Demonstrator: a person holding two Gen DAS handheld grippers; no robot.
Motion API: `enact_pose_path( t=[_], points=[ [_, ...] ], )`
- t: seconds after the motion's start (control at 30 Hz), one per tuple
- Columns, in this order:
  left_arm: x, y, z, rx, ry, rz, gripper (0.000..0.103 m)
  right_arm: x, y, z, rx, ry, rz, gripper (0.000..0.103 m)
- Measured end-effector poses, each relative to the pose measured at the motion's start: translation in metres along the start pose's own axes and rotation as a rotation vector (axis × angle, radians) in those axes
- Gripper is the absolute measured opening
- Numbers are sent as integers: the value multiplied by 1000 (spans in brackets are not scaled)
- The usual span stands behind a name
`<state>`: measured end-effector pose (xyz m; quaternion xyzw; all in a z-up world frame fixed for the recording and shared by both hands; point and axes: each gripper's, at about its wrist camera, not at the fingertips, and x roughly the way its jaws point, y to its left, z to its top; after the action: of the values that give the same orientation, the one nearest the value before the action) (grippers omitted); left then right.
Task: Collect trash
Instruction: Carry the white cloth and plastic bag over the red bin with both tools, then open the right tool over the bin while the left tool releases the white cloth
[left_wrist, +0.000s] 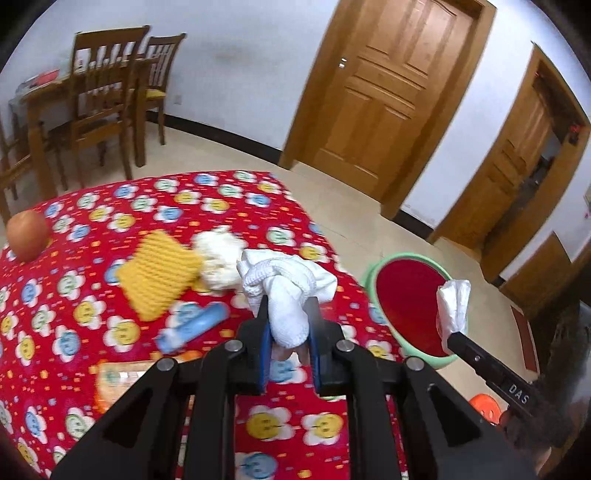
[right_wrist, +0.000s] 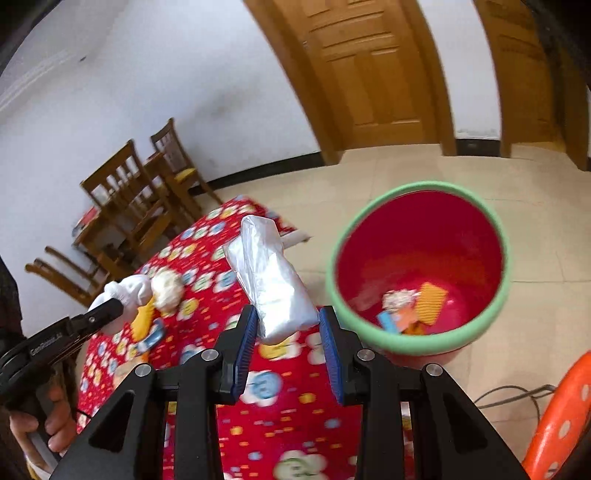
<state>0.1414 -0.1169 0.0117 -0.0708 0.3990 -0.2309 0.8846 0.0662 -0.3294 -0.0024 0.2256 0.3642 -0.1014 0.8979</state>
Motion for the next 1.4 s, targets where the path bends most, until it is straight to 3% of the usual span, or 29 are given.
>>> enact_pose_path(
  t=[0.33, 0.73, 1.07, 1.23, 1.4],
  points=[
    [24, -46, 2, 63, 39, -38, 16, -1, -55, 9, 81, -29, -118, 35],
    [47, -74, -1, 106, 83, -45, 16, 21, -91, 6, 145, 11, -168, 38],
    [61, -91, -4, 140, 109, -50, 16, 5, -99, 7, 163, -43, -155, 38],
    [70, -104, -5, 165, 121, -57, 16, -14, -98, 8, 136, -100, -191, 48],
    [81, -124, -8, 206, 133, -69, 16, -25, -103, 5, 141, -132, -206, 50]
  ],
)
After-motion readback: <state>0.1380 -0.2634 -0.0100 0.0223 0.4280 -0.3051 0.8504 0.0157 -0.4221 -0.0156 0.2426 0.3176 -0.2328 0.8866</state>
